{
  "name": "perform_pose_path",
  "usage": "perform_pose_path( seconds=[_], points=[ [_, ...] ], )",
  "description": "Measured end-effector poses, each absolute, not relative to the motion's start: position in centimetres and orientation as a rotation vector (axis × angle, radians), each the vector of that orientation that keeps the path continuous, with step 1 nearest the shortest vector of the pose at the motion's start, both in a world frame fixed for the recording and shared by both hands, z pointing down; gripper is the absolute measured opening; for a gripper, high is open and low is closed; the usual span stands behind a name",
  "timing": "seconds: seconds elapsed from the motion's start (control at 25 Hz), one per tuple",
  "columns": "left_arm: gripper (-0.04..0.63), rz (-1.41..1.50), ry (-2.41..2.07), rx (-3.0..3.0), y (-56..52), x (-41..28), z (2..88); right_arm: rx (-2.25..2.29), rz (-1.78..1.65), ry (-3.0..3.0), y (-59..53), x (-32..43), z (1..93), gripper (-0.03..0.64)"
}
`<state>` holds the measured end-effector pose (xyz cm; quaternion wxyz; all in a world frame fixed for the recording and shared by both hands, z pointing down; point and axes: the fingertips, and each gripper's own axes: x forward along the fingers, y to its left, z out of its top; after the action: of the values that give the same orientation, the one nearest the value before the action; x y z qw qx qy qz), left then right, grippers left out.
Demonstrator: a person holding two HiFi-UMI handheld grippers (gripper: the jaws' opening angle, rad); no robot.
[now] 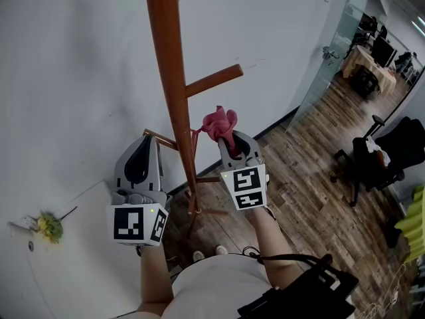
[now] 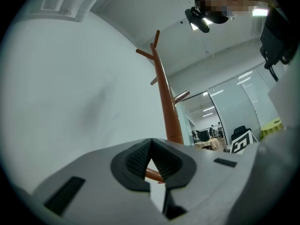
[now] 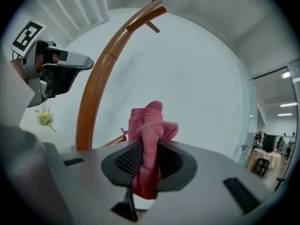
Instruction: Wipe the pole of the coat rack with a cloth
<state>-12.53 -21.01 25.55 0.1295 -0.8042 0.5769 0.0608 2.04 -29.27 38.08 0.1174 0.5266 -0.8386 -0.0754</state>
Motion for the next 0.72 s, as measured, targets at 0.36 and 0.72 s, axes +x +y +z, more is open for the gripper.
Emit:
perform_pose_path(
  seconds=[0.36, 0.72],
  points=[
    [0.012, 0.179, 1.669, -2.343, -20.6, -12.1, 25.5, 1.563, -0.206, -2.44, -27.8, 3.3, 38.2, 0.08],
    [0.012, 0.19, 1.688, -2.359, -20.4, -12.1, 26.1, 1.541, -0.185, -2.45, -25.5, 3.3, 38.8, 0.08]
  ],
)
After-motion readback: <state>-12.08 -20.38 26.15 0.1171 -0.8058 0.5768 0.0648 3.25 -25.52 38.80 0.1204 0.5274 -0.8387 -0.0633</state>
